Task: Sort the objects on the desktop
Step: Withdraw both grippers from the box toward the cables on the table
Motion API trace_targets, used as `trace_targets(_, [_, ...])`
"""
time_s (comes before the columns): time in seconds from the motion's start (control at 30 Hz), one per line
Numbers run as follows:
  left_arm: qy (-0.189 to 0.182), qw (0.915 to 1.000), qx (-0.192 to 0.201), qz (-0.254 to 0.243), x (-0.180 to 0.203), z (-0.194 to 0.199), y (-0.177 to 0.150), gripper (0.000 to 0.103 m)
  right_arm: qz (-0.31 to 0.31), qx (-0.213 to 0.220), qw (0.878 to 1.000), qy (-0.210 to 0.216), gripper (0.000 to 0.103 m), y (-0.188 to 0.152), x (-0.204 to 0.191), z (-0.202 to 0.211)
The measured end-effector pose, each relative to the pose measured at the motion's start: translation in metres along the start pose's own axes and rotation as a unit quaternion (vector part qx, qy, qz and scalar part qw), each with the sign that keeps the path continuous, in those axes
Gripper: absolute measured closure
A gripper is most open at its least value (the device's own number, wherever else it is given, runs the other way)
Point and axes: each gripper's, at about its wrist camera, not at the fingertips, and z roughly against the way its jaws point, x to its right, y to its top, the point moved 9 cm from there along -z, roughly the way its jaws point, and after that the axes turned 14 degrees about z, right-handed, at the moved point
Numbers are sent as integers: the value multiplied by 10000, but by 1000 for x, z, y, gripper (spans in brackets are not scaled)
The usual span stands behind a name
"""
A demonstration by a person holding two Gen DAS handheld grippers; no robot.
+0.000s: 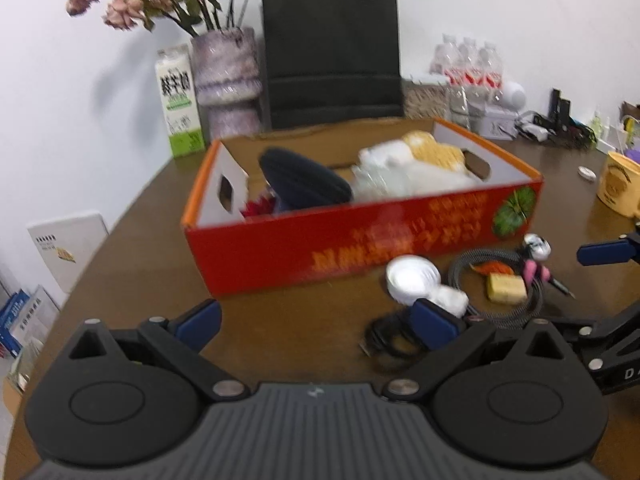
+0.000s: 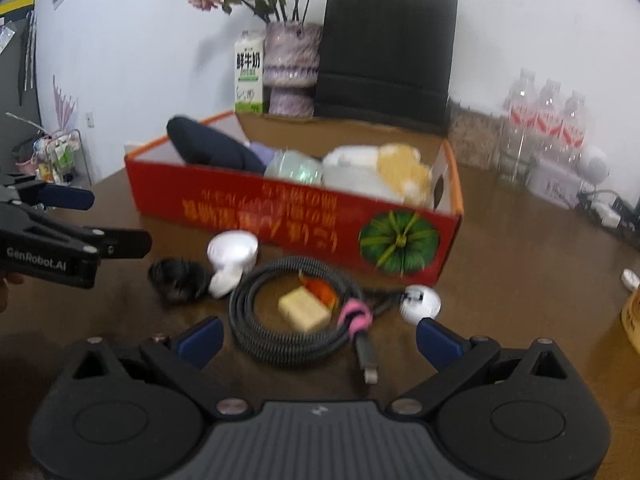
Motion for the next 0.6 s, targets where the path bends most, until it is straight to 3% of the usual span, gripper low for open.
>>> trace_targets(0.6, [-357, 9973, -330, -549, 41, -29, -18, 2, -52, -252, 9997, 49, 0, -14, 7, -11])
